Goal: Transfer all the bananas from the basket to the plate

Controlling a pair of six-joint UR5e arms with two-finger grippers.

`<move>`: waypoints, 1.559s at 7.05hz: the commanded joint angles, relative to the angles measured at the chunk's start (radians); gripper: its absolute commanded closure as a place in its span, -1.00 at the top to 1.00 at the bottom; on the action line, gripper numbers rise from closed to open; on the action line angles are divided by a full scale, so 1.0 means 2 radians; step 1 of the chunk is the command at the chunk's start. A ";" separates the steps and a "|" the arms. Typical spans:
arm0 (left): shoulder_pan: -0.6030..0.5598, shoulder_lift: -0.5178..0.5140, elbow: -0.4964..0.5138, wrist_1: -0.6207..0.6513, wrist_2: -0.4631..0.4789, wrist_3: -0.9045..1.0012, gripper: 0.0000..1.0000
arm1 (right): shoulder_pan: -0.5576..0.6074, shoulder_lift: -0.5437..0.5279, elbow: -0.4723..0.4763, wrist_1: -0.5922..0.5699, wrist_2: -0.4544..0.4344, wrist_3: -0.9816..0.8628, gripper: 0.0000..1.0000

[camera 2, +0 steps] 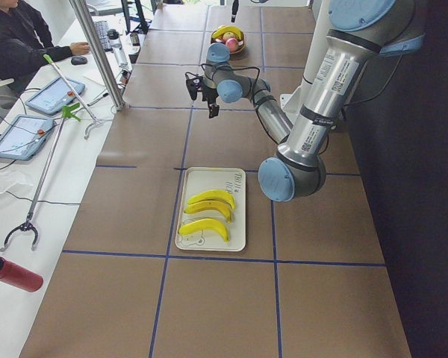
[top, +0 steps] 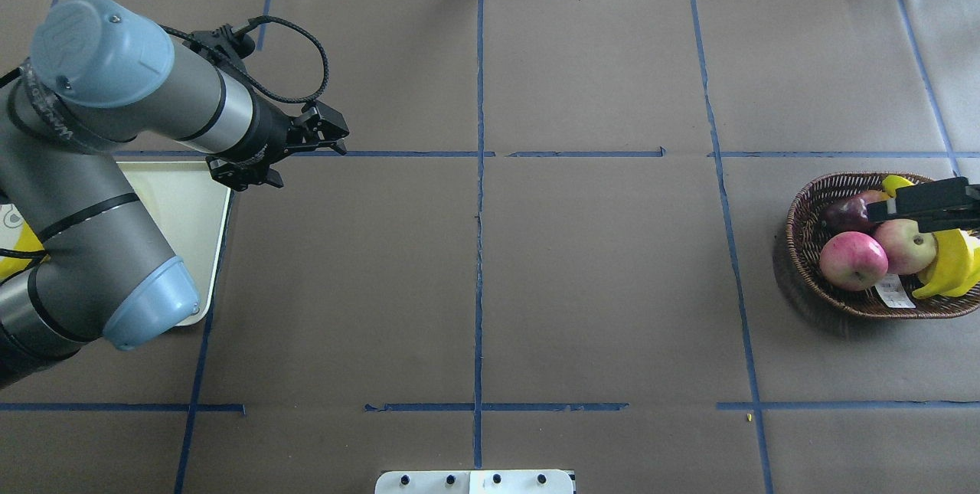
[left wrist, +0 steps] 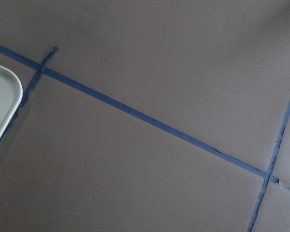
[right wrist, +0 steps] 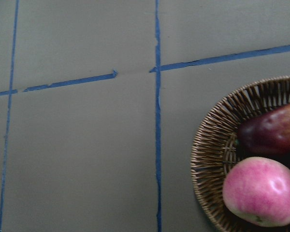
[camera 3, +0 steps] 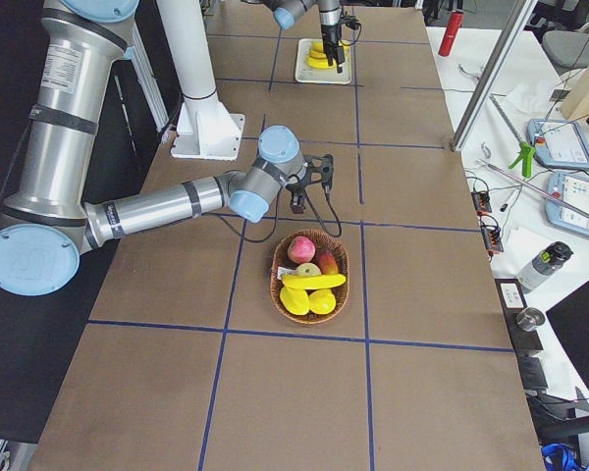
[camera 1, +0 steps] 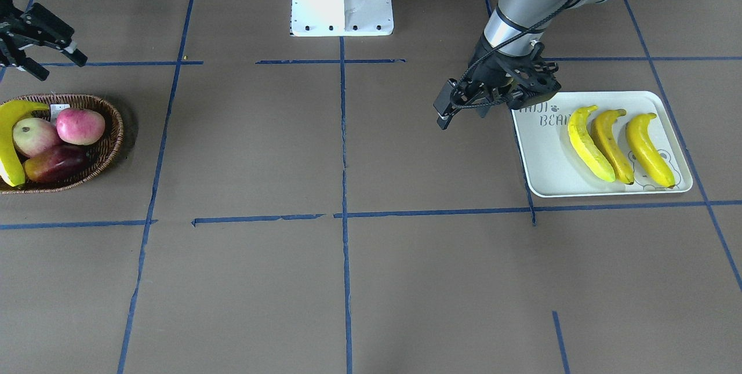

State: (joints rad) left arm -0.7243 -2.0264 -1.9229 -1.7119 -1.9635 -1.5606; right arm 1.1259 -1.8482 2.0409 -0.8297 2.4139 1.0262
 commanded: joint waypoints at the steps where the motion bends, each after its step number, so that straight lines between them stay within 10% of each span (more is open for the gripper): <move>1: 0.026 -0.005 0.001 -0.001 0.031 -0.018 1.00 | 0.049 -0.041 -0.038 0.007 0.035 -0.059 1.00; 11: 0.029 -0.008 0.001 -0.002 0.033 -0.020 1.00 | 0.039 0.002 -0.177 0.005 0.019 -0.103 1.00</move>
State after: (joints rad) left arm -0.6657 -2.0433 -1.9205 -1.7149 -1.8975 -1.5999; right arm 1.2323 -1.8565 1.7005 -0.8217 2.4550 0.8160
